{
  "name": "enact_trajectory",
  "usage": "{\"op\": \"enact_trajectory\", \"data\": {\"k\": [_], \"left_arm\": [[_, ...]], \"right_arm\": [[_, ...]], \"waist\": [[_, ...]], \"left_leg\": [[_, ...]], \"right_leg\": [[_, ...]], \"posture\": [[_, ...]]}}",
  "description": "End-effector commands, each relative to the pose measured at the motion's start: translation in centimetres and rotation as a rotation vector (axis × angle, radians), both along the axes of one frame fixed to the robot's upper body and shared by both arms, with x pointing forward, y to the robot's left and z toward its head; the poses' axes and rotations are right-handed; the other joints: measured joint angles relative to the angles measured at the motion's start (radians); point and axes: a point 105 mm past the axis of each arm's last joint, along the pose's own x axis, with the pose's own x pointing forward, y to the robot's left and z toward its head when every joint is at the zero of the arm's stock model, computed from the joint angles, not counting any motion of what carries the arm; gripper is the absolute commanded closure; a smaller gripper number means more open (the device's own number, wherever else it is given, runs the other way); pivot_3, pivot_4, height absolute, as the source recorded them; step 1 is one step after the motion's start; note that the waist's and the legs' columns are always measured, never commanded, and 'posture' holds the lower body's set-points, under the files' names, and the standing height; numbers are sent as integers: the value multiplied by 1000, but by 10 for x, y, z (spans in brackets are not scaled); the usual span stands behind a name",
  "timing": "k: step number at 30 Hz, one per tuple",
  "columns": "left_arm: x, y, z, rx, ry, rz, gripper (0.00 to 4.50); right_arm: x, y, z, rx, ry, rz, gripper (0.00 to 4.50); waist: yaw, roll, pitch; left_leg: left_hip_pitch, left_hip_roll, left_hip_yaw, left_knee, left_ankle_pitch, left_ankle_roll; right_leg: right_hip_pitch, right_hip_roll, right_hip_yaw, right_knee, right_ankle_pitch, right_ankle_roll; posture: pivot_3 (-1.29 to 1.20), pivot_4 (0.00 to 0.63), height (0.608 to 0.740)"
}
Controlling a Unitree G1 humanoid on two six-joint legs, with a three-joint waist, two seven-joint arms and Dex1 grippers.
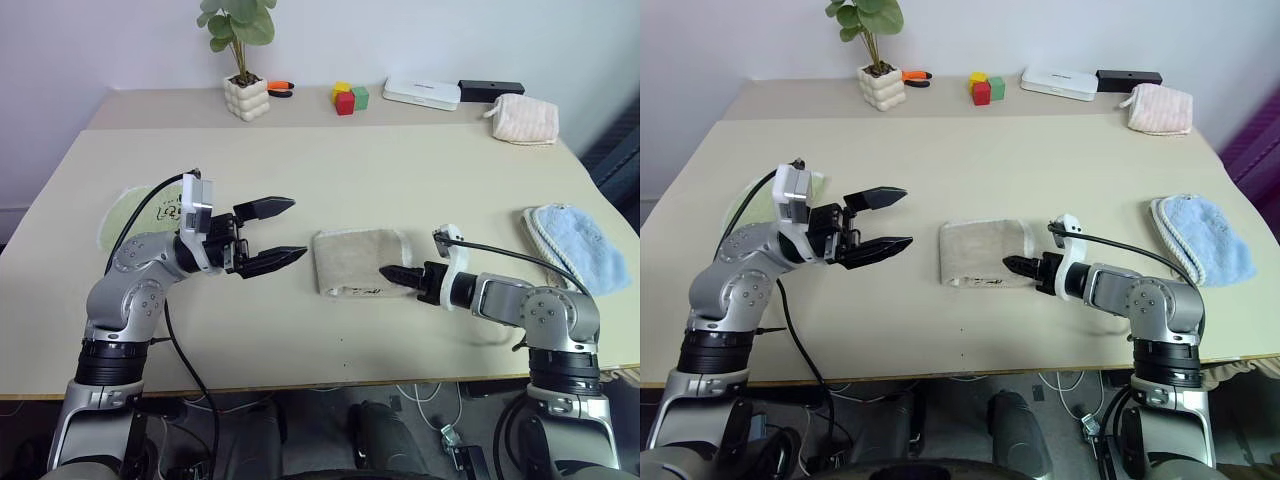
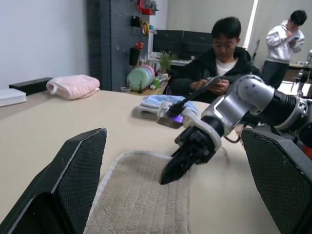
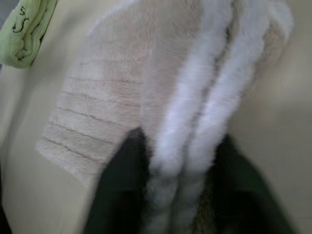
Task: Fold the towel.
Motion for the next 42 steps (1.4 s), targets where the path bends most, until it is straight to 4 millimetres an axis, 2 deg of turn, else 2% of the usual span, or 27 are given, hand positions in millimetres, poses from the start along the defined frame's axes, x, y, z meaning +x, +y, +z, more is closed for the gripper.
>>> {"op": "enact_trajectory", "data": {"k": [1, 4, 7, 10, 12, 14, 16, 18, 19, 21, 25, 29, 35, 40, 42], "left_arm": [[-3, 3, 8, -10, -30, 4, 0], [-3, 3, 7, -9, -29, 8, 0], [-1, 3, 6, -11, -27, 11, 0], [-2, 1, 7, -21, -28, 1, 0], [-2, 1, 7, -24, -30, -1, 0], [0, 1, 8, -29, -33, 1, 0], [2, 1, 7, -30, -36, 2, 0], [3, 0, 7, -29, -39, 1, 0], [4, 1, 7, -29, -39, 0, 0], [5, -1, 7, -30, -43, -11, 0], [7, -3, 8, -33, -43, -20, 0], [7, -3, 8, -35, -47, -32, 0], [6, -2, 9, -36, -67, -40, 0], [7, -3, 9, -33, -71, -51, 0], [8, -4, 10, -33, -68, -58, 0]], "right_arm": [[4, 1, 9, 19, -25, -1, 4430], [8, -2, 17, 63, -37, -21, 4430], [14, -10, 37, 150, -85, -65, 4430], [21, -32, 78, 250, -242, -162, 4430], [25, -46, 92, 281, -306, -243, 4430], [29, -64, 104, 317, -348, -345, 4430], [33, -100, 120, 338, -424, -535, 4430], [32, -123, 131, 353, -473, -653, 4430], [32, -127, 133, 361, -481, -679, 4430], [25, -159, 142, 395, -522, -836, 4430], [9, -193, 147, 420, -566, -1003, 4430], [-11, -210, 146, 438, -593, -1119, 4430], [-38, -223, 117, 433, -560, -1277, 4430], [-43, -226, 86, 445, -480, -1322, 4430], [-38, -227, 73, 432, -460, -1322, 4430]], "waist": [[0, 0, 0], [0, 0, 0], [1, 0, 0], [3, 0, 0], [5, 0, 0], [4, 0, 0], [4, 1, 0], [4, 1, 1], [4, 1, 1], [2, 1, 1], [3, 2, 1], [1, 2, 1], [1, 3, 1], [0, 3, 1], [-1, 3, 1]], "left_leg": [[0, 0, 0, 0, 0, 0], [0, 0, 0, 0, 0, 0], [0, 0, 0, 0, 0, 0], [0, 0, 0, 0, 0, 0], [0, 0, 0, 0, 0, 0], [0, 0, 0, 0, 0, 0], [0, 0, 0, 0, 0, 0], [0, 0, 0, 0, 0, 0], [0, 0, 0, 0, 0, 0], [0, 0, 0, 0, 0, 0], [0, 0, 0, -1, 0, 0], [0, 0, 0, -1, 0, 0], [0, 0, 0, -1, 0, 0], [0, 0, 1, -1, 0, 0], [0, 0, 1, -1, 0, 0]], "right_leg": [[0, 0, 0, 0, 0, 0], [0, 0, 0, 0, 0, 0], [0, 0, 0, 0, 0, 0], [0, 0, 0, 0, 0, 0], [0, 0, 0, 0, 0, 0], [0, 0, 0, 0, 0, 1], [0, 0, 0, 0, 0, 1], [0, 0, 0, 0, 0, 1], [0, 0, 0, 0, 0, 1], [0, 0, 0, 0, 0, 1], [0, 0, 0, 0, 0, 1], [0, 0, 0, 0, 0, 1], [0, 0, 0, 0, 0, 1], [0, 0, 0, 0, -1, -2], [0, 0, 0, 0, -1, -2]], "posture": [[0, 150, 740], [0, 150, 740], [0, 150, 740], [0, 150, 740], [0, 150, 740], [0, 150, 740], [0, 150, 740], [0, 150, 740], [0, 150, 740], [0, 150, 740], [0, 150, 740], [0, 150, 740], [0, 150, 740], [0, 150, 740], [0, 150, 740]]}}
